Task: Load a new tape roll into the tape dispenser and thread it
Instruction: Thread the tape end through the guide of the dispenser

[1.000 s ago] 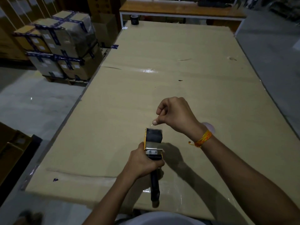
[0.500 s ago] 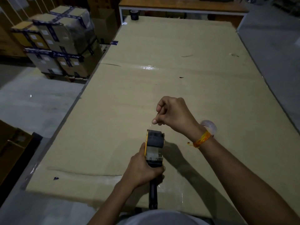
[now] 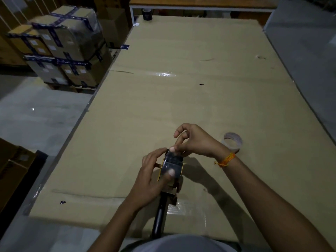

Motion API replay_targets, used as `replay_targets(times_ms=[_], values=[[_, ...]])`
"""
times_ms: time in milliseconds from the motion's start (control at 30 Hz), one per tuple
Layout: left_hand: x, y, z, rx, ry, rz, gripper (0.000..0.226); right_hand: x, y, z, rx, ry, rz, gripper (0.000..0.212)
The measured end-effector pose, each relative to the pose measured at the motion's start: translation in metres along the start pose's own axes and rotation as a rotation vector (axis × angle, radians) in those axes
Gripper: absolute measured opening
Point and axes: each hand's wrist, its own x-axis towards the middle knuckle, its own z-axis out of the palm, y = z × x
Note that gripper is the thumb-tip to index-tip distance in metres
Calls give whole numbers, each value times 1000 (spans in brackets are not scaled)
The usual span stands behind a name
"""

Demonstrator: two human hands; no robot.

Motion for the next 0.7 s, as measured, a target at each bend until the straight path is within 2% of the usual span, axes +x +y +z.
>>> replay_targets(times_ms=[33, 100, 300, 433, 700], values=[[6, 5, -2, 0, 40, 25, 57, 0, 0, 1, -1, 0, -2, 51], [19, 13, -6, 43, 85, 62, 47, 0, 1, 1, -4, -2, 0, 55], [48, 21, -24, 168, 13, 87, 37, -3, 2, 0, 18, -4, 8, 59], [56, 17, -31, 182, -48, 171, 27, -6, 4, 2, 32, 26, 7, 57], [58, 9, -32, 165, 11, 251, 17, -8, 7, 3, 100, 50, 12, 52]])
